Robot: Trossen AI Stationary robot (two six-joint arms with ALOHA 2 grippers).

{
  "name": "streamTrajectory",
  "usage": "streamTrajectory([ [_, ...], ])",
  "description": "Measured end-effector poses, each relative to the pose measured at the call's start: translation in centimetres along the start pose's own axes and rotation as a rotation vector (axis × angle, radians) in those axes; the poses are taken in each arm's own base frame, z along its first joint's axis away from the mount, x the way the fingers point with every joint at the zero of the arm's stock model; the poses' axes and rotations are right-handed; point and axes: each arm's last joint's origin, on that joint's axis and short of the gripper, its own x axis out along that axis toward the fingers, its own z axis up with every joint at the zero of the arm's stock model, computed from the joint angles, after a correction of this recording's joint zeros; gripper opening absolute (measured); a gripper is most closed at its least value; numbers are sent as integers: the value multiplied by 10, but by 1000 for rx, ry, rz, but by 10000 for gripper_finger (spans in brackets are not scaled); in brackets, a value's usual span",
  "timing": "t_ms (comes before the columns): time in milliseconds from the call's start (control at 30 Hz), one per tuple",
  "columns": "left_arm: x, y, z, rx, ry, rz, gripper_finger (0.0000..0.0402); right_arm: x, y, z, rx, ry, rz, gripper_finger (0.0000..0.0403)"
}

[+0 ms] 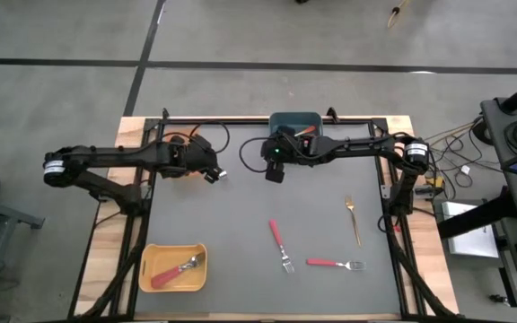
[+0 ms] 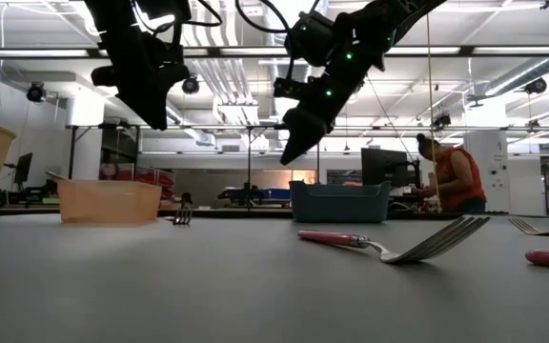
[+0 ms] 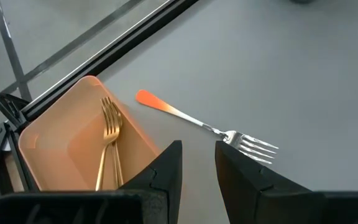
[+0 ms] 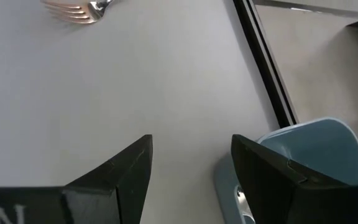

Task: Sort silverware by color (type)
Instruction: Put the pink fork into the yellow bin

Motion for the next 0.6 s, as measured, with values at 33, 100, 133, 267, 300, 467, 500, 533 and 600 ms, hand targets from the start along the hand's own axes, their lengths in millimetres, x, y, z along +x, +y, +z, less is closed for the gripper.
streamTrajectory([
  [33, 0, 0, 0, 0, 0, 0, 77, 0, 0, 0, 1, -3, -1, 210],
  [100, 0, 0, 0, 0, 0, 0, 77, 0, 0, 1, 2, -10, -2, 210],
  [133, 0, 0, 0, -1, 0, 0, 77, 0, 0, 1, 3, -12, -3, 210],
  [267, 0, 0, 0, -4, 0, 0, 77, 0, 0, 1, 1, -12, -2, 210],
  [300, 0, 0, 0, -4, 0, 0, 77, 0, 0, 1, 0, -12, -2, 210],
  [467, 0, 0, 0, -7, -4, -3, 77, 0, 0, 1, -1, -12, -3, 210],
  [500, 0, -1, 1, -8, -5, -4, 77, 0, 0, 1, -1, -13, -3, 210],
  [533, 0, -1, 1, -12, -9, -7, 77, 0, 0, 2, 0, -14, -3, 210],
  [600, 0, -2, 2, -19, -17, -14, 77, 0, 0, 2, -5, -16, -4, 210],
])
